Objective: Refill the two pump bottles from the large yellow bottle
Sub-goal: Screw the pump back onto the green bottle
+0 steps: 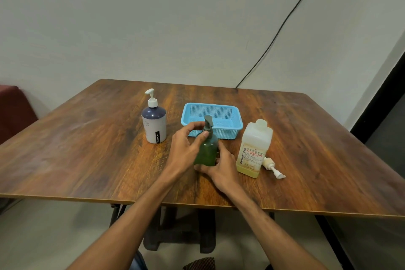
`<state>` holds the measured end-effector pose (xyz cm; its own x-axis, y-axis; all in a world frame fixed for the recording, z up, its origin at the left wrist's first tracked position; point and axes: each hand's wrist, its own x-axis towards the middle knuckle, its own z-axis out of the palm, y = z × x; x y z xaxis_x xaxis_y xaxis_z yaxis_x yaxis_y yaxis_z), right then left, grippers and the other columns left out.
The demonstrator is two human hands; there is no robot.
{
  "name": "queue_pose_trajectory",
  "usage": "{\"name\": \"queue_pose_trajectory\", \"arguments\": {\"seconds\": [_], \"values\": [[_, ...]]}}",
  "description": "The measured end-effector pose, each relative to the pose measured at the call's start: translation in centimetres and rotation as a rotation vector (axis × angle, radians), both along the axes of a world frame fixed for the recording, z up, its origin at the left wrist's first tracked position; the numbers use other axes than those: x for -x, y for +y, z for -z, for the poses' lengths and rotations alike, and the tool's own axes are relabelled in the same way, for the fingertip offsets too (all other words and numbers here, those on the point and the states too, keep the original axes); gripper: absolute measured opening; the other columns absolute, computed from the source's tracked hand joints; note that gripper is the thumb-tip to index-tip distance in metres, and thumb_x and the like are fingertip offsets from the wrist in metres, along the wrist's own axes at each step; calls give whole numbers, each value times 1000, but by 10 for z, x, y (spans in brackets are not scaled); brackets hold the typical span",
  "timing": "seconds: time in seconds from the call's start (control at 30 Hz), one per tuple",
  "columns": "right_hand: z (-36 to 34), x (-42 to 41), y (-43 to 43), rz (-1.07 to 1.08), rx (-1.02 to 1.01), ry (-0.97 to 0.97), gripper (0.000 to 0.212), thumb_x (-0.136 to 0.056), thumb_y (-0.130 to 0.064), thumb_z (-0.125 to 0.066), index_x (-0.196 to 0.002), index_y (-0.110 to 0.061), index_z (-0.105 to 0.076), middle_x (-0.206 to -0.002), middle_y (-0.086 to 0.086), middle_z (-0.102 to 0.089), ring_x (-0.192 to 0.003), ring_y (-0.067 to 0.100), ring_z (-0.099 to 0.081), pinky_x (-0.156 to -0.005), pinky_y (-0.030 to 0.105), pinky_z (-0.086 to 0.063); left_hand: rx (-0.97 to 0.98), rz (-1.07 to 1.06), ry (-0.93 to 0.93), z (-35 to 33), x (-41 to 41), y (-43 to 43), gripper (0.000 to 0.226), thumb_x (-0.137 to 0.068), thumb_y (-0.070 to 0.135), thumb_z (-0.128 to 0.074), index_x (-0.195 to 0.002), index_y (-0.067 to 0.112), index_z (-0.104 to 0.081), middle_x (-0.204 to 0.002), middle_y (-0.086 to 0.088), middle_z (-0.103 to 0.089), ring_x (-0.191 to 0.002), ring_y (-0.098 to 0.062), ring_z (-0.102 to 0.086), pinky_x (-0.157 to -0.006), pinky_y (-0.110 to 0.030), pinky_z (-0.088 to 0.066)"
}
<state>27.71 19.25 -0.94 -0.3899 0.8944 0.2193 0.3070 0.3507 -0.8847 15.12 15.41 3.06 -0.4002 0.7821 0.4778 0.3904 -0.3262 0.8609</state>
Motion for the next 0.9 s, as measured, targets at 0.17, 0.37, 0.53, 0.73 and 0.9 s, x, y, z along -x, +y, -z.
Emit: {"name": "queue_pose_trajectory", "arguments": {"seconds": [0.17,0.37,0.53,0.73,0.9], "values": [[-2,-1,-1,-4,-20,-16,89,-67,-23,-91,-143,-24,-43,-137,-4,-57,-125,11,-52,-101,36,-51,45,19,-80,-1,-2,-3,47,-88,33,-73,-132,22,-57,-118,12,-66,-117,-4,-60,-91,-22,-53],[-5,-2,-3,-3,2,-9,90,-67,-22,-91,-143,-24,-43,-134,-4,-59,-124,13,-54,-100,37,-52,4,-115,-1,-7,-11,1,29,-81,24,-81,-106,15,-70,-104,7,-71,-103,-5,-65,-91,-40,-58],[-5,-2,-3,-12,-2,-17,87,-67,-22,-91,-140,-23,-45,-133,-3,-59,-123,16,-55,-101,40,-51,55,-9,0,-8,-1,-1,32,-87,17,-74,-118,11,-70,-114,1,-72,-110,-8,-66,-96,-43,-56],[-5,-2,-4,1,-13,-38,88,-69,-24,-90,-143,-24,-42,-136,-3,-57,-126,15,-52,-102,35,-50,69,-38,-61,-4,-4,-3,43,-79,31,-82,-118,19,-68,-117,7,-70,-113,-6,-63,-96,-36,-56],[-6,-1,-4,1,-8,-36,87,-66,-24,-91,-140,-24,-45,-132,-5,-60,-122,14,-56,-100,37,-52,47,-59,-51,-5,-4,-1,35,-84,20,-78,-118,13,-71,-114,2,-73,-110,-6,-66,-95,-37,-57]]}}
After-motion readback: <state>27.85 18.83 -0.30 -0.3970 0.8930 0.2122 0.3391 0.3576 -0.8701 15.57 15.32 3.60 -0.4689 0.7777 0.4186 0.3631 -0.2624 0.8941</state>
